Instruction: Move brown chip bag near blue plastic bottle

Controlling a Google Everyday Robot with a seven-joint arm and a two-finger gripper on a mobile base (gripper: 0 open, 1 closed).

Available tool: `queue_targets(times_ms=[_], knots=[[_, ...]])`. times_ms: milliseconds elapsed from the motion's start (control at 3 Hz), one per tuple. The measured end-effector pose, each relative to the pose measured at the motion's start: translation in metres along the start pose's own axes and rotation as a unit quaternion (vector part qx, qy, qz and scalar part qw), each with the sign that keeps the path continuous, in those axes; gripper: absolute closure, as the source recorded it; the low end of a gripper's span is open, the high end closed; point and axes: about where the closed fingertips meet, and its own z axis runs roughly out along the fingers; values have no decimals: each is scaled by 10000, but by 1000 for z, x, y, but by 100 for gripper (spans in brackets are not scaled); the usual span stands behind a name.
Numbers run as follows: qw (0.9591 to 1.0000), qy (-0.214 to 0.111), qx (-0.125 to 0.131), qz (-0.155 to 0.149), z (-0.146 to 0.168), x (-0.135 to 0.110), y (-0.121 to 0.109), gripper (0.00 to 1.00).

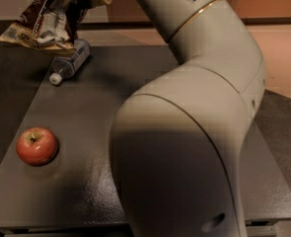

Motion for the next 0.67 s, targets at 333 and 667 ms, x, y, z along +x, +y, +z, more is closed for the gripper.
queue_targets(times_ms=[333, 667], knots=[[9997, 203, -100, -43, 7, 11, 23, 100], [9998, 80, -168, -11, 17, 14, 45, 83]])
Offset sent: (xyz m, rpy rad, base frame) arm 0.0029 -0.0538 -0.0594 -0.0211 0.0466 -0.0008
